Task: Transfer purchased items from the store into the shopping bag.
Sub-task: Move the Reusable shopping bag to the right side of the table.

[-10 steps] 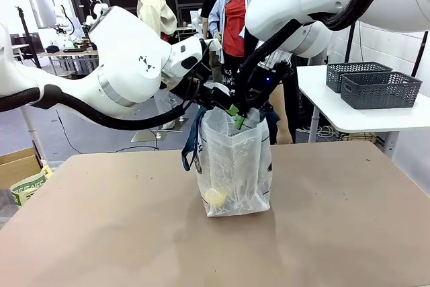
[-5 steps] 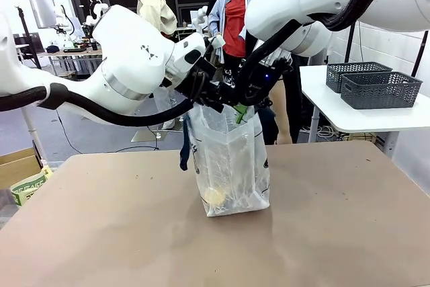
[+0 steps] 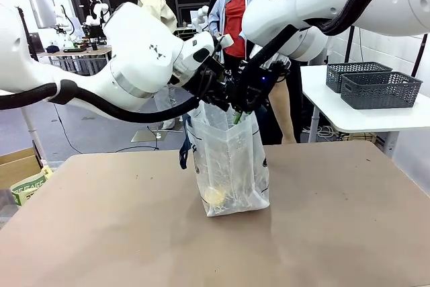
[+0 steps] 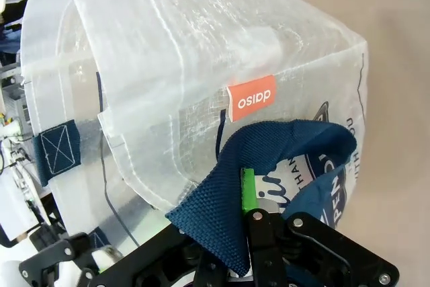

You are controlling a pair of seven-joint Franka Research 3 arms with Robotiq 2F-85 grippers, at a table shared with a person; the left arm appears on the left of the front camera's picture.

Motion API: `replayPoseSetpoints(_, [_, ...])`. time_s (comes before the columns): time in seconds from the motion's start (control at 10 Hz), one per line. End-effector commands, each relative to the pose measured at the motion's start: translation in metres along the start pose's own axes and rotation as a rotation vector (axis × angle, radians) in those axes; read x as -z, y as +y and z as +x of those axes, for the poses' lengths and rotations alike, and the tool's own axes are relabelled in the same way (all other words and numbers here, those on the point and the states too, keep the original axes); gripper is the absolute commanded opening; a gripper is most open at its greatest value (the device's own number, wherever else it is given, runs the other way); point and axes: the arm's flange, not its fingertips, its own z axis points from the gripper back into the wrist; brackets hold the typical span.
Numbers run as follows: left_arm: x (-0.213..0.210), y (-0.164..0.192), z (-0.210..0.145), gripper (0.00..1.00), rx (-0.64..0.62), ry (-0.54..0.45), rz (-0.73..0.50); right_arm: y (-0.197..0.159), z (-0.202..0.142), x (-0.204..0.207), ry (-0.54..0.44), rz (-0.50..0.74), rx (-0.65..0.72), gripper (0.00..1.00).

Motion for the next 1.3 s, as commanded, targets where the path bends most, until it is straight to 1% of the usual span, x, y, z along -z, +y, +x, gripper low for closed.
replayPoseSetpoints(0.0, [-0.014, -0.004, -0.001, 1.0, 0.023, 0.044, 0.138, -0.005, -0.005, 0.004, 0.01, 0.012, 0.005, 0.0])
replayPoseSetpoints(0.2, [-0.04, -0.005, -0.004, 1.0, -0.01, 0.091, 0.195, -0.007, -0.007, 0.001, 0.045, 0.018, -0.034, 0.0])
replayPoseSetpoints(0.5, [-0.071, 0.0, -0.004, 1.0, -0.031, 0.062, 0.292, -0.001, -0.011, -0.003, 0.05, -0.015, -0.056, 0.0])
replayPoseSetpoints(0.6, [-0.079, 0.0, -0.005, 1.0, -0.076, 0.079, 0.335, 0.0, -0.011, -0.004, 0.047, -0.019, -0.055, 0.0])
replayPoseSetpoints(0.8, [-0.082, 0.003, -0.012, 1.0, -0.21, 0.133, 0.358, 0.0, -0.011, -0.004, 0.044, -0.016, -0.045, 0.0])
replayPoseSetpoints(1.0, [-0.082, 0.006, -0.024, 1.0, -0.235, 0.112, 0.356, 0.0, -0.008, -0.002, 0.035, -0.016, -0.04, 0.0])
replayPoseSetpoints(1.2, [-0.09, 0.006, -0.034, 1.0, -0.293, 0.093, 0.4, -0.002, -0.007, 0.002, 0.036, -0.01, -0.036, 0.0])
